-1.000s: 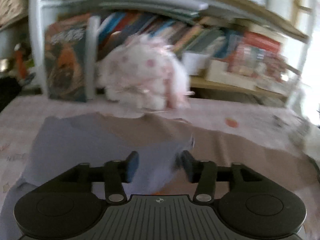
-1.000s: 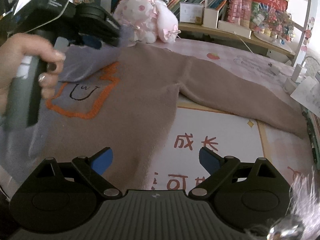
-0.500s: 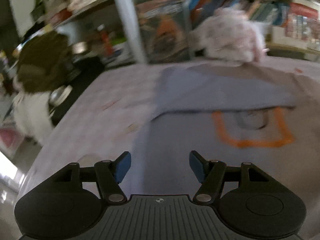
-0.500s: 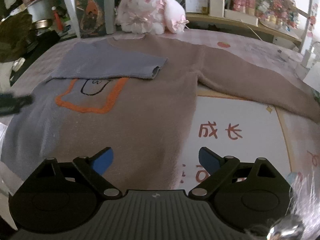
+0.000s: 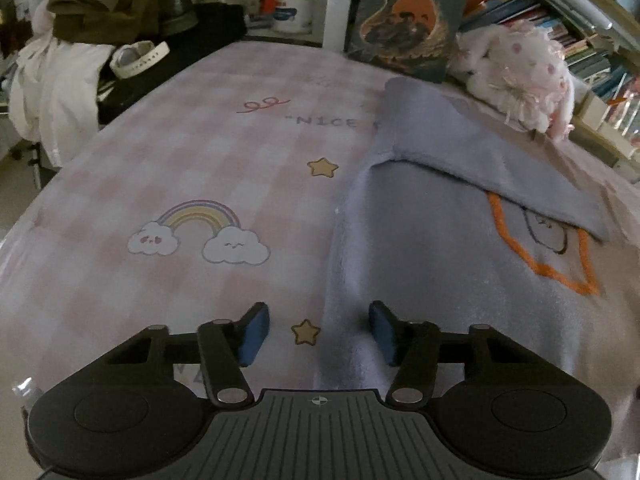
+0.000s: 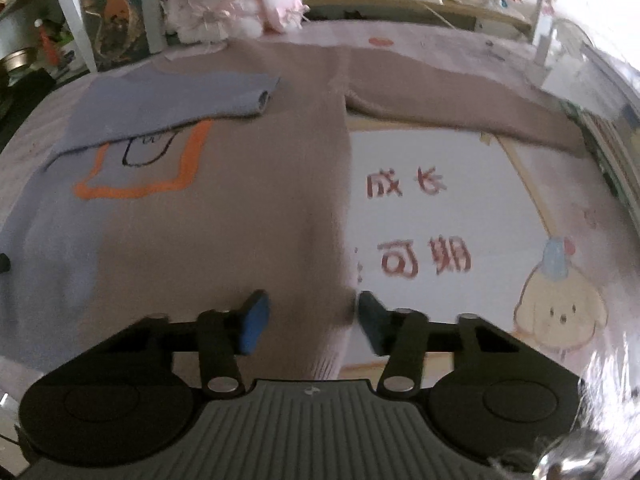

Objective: Fold clothes

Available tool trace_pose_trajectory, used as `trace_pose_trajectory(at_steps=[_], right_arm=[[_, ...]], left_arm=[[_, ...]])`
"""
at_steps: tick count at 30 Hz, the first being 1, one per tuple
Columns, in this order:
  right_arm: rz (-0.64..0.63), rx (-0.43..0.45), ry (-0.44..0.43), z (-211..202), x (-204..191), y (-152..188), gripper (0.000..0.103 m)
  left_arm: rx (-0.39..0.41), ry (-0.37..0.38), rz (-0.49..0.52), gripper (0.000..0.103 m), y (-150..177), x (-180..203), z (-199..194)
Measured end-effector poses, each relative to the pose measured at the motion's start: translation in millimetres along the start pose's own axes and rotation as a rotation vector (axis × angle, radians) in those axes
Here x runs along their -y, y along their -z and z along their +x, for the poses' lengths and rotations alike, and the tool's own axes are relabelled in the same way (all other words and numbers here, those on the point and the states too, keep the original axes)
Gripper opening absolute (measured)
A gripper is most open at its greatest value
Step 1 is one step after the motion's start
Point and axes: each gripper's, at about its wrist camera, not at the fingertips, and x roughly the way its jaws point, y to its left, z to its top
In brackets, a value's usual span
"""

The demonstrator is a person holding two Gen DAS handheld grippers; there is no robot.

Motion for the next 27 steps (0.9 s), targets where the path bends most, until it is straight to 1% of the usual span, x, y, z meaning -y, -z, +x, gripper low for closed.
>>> trace_pose_trajectory(at_steps=[1, 2, 3, 4, 8, 9, 13, 15, 17, 20, 21, 23, 24, 25, 26, 27], right_arm=[[0.008, 0.003, 0.002, -1.2, -1.0, 1.4, 0.035], [0.016, 0.006, 0.004, -2.3, -2.0, 2.9, 0.032], [0.025, 0.010, -0.004, -3.0, -2.5, 3.9, 0.023], [0.035, 0.014, -0.013, -3.6, -2.8, 4.8, 0.016], [0.023, 0.026, -0.015, -4.0, -12.2, 5.9, 0.013], [0.011, 0.032, -0.017, -3.6, -15.1, 6.3, 0.013], [-0.032, 0.068, -0.019, 2.1, -23.2, 4.9, 0.013], [-0.032, 0.083, -0.023, 7.1, -23.8, 1.4, 0.013], [-0.036, 0.090, -0.024, 10.4, -25.6, -1.9, 0.013], [-0.044, 0.091, -0.024, 11.9, -28.7, -3.3, 0.013], [-0.048, 0.092, -0.020, 11.3, -28.6, -1.7, 0.013], [-0.047, 0.094, -0.012, 9.4, -26.2, 1.5, 0.013], [-0.035, 0.093, -0.011, 8.3, -23.8, 2.8, 0.013], [-0.021, 0.092, -0.011, 7.2, -21.3, 4.0, 0.013], [-0.007, 0.088, -0.015, 6.5, -18.8, 4.7, 0.013], [0.009, 0.084, -0.020, 5.9, -16.4, 5.2, 0.014]], left_arm=[[0.000, 0.011, 0.004, 0.021, -0.1, -0.6, 0.1], [-0.003, 0.029, 0.006, 0.015, -0.8, -1.3, 0.7], [-0.002, 0.036, 0.011, 0.011, -1.4, -1.1, 0.1], [0.001, 0.039, 0.016, 0.007, -1.9, -0.7, -0.8], [0.056, 0.028, 0.046, 0.006, -5.6, -2.8, -6.5], [0.059, 0.020, 0.047, 0.006, -7.5, -5.0, -6.2], [0.062, -0.052, 0.026, 0.005, -15.8, -24.8, 1.9], [0.054, -0.067, 0.003, 0.005, -18.4, -38.2, 6.1], [0.033, -0.055, -0.022, 0.005, -20.2, -49.0, 10.4], [0.035, 0.041, -0.110, 0.007, -22.0, -59.9, 6.0], [0.053, 0.077, -0.143, 0.011, -21.7, -62.8, 2.1], [0.086, 0.147, -0.179, 0.025, -21.2, -64.8, -3.0], [0.098, 0.162, -0.181, 0.040, -20.5, -63.5, -4.5], [0.105, 0.161, -0.169, 0.055, -19.4, -60.7, -5.2], [0.106, 0.160, -0.143, 0.058, -18.2, -56.7, -4.7], [0.104, 0.159, -0.115, 0.057, -16.9, -52.4, -3.8]])
